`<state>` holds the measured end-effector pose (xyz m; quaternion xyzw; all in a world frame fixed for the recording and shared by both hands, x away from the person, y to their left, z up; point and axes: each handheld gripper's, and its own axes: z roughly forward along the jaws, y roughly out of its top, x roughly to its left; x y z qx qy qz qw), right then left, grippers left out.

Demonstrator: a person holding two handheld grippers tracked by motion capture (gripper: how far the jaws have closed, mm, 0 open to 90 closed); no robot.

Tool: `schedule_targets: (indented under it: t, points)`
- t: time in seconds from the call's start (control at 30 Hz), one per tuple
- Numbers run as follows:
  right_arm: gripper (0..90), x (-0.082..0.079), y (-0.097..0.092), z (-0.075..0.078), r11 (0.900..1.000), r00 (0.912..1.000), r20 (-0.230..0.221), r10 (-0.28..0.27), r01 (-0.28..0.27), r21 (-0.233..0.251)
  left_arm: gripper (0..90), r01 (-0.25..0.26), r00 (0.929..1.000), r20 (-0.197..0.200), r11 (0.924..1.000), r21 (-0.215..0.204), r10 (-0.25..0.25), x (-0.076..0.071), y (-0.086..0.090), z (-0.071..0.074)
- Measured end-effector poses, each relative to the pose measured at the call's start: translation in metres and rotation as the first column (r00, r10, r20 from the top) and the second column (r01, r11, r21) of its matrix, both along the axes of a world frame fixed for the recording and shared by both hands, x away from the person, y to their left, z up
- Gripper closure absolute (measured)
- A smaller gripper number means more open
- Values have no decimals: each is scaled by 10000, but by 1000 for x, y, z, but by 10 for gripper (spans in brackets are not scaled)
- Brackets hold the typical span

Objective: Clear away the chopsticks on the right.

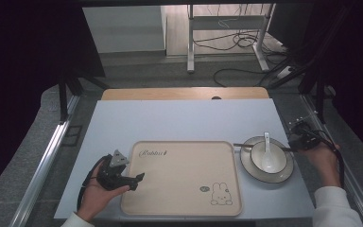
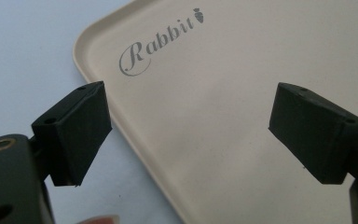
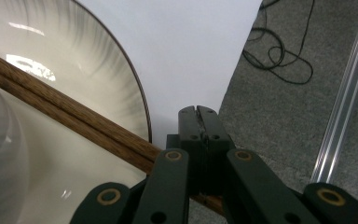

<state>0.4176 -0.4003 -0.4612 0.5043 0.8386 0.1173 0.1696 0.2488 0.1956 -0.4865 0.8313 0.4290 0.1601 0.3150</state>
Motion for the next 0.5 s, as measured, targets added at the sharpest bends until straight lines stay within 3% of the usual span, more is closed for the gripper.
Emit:
schedule_targets:
  t: [0.03, 0.3, 0.5]
  points:
    - [892, -2, -1, -1, 9998, 9999, -109, -12, 10, -190, 130, 20, 10000, -5, 10000, -18, -20, 0, 0, 0]
    - [893, -15, -5, -3, 9994, 9996, -219, -199, 192, -292, 131, 66, 10000, -53, 10000, 1, -66, 0, 0, 0]
    - [893, -22, -10, -3, 9996, 9990, -345, -267, 263, -133, 131, 59, 10000, -35, 10000, -14, -59, 0, 1, 0]
